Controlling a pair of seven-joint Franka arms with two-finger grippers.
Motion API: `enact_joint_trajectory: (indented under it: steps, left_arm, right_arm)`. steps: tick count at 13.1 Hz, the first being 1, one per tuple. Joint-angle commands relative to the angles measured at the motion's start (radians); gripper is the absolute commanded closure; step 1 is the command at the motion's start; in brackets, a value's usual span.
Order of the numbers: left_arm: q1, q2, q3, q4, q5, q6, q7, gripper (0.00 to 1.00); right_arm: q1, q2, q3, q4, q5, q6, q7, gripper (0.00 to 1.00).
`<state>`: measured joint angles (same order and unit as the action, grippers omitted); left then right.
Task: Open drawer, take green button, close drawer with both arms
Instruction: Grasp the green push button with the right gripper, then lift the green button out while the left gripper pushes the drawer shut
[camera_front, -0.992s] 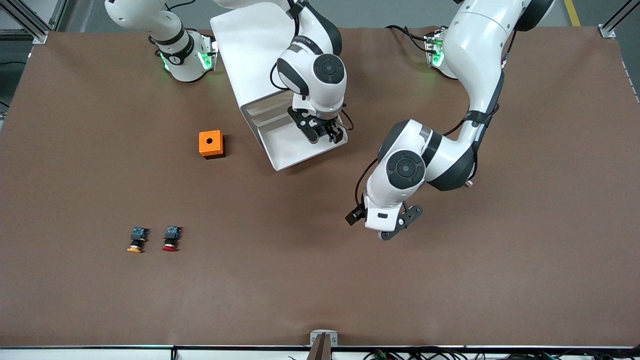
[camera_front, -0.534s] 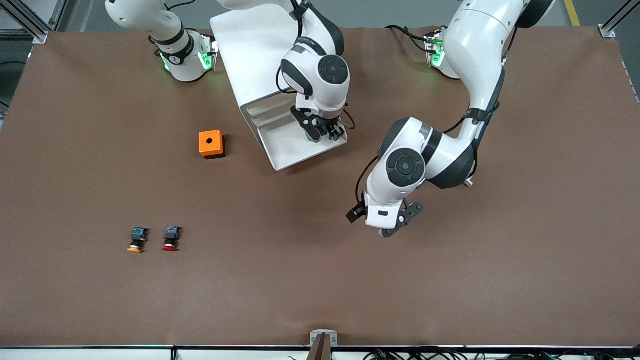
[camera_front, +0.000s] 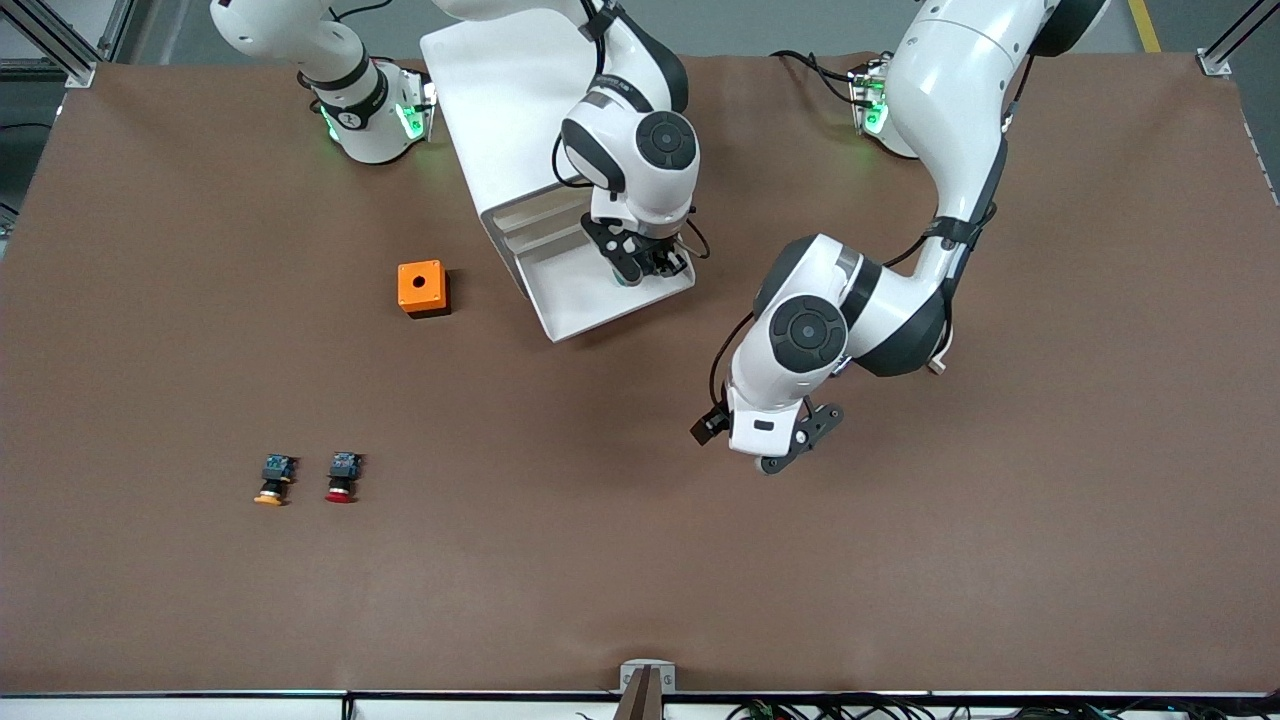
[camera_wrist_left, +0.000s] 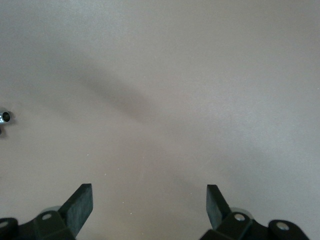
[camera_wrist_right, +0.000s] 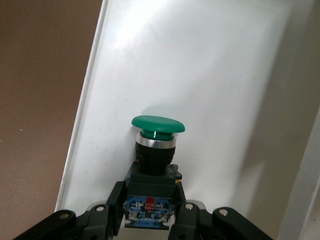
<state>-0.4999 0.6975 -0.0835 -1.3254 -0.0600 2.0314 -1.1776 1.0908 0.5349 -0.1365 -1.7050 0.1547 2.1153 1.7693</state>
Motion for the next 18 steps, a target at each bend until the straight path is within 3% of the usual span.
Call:
enact_joint_trajectory:
  steps: [1,5,10,12,15,18]
  left_arm:
    - [-0.009,-0.020,0.004,-0.035,0.025,0.029,-0.019,0.00]
    - [-0.032,-0.016,0.004,-0.063,0.025,0.032,-0.019,0.00]
    - [-0.078,-0.016,0.004,-0.141,0.075,0.091,-0.063,0.00]
    - [-0.107,-0.015,0.004,-0.166,0.075,0.121,-0.080,0.00]
    - [-0.150,-0.004,0.001,-0.184,0.075,0.165,-0.117,0.00]
    - [-0.209,0.008,-0.001,-0.184,0.074,0.165,-0.137,0.00]
  right_arm:
    - [0.003,0.005,-0.012,0.011,0.011,-0.009,-0.037,1.00]
    - [-0.104,-0.007,-0.020,0.083,0.008,-0.095,-0.280,1.00]
    - [-0.366,-0.039,-0.022,0.105,0.006,-0.104,-1.005,0.99]
    - [-0.472,-0.033,-0.022,0.105,0.003,-0.100,-1.202,0.99]
    - [-0.607,-0.003,-0.022,0.091,-0.011,-0.054,-1.439,0.99]
    - [-0.689,0.091,-0.022,0.091,-0.015,0.064,-1.577,0.99]
